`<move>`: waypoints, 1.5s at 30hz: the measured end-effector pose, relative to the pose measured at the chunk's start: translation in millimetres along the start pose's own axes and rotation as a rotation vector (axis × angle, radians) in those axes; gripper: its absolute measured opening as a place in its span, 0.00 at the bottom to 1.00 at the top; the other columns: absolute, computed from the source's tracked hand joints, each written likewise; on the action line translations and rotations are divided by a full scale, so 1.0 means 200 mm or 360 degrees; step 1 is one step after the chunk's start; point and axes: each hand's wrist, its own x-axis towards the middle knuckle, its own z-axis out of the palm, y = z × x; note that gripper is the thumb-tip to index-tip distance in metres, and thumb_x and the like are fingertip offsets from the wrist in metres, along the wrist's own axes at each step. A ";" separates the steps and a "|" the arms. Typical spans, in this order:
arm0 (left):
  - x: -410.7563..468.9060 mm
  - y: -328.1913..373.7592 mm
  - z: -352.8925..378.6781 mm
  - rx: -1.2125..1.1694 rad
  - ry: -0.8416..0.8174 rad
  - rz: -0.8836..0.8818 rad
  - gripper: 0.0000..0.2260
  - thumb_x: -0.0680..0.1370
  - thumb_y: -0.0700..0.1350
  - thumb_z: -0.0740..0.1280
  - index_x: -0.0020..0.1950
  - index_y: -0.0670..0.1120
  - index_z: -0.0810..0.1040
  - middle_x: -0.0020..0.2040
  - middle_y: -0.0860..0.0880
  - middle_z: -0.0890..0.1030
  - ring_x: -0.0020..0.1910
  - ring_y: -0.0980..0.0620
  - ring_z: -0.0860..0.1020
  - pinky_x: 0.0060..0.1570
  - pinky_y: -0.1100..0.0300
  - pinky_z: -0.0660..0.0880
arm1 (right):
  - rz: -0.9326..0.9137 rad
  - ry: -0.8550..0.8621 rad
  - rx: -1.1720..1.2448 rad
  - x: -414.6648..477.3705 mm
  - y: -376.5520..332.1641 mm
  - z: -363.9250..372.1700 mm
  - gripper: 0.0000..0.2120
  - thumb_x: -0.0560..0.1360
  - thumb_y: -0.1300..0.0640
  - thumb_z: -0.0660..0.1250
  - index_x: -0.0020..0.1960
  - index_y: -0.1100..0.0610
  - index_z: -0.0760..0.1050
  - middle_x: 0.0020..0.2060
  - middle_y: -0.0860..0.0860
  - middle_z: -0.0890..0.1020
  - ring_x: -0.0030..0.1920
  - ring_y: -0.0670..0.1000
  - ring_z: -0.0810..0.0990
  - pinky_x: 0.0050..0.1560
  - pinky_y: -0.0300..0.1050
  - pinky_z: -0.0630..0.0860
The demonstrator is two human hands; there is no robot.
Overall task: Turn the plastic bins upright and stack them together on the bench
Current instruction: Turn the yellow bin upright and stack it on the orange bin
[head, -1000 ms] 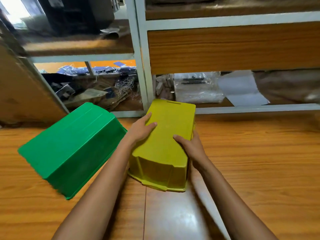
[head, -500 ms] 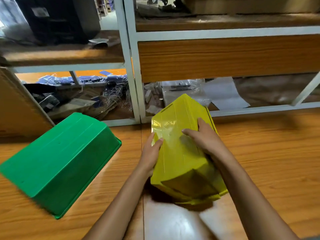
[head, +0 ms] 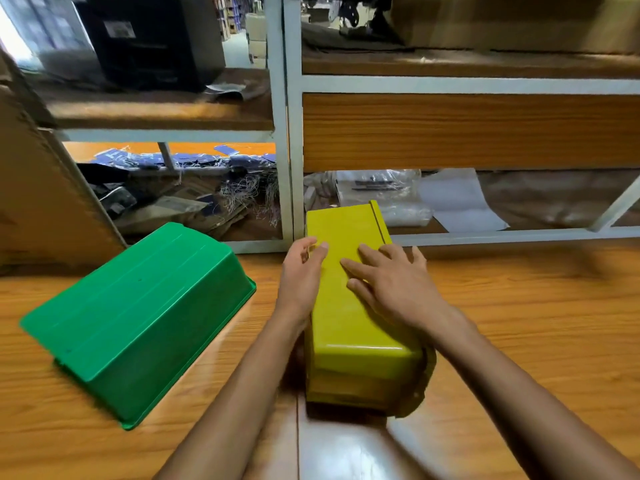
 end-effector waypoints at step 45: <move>-0.13 -0.27 -0.45 0.0266 0.0120 -0.0180 0.26 0.79 0.30 0.61 0.76 0.44 0.63 0.65 0.49 0.73 0.60 0.54 0.74 0.46 0.70 0.77 | 0.0752 0.0240 0.0848 0.01 -0.09 0.42 0.36 0.71 0.68 0.62 0.78 0.55 0.60 0.74 0.66 0.67 0.71 0.66 0.70 0.62 0.55 0.72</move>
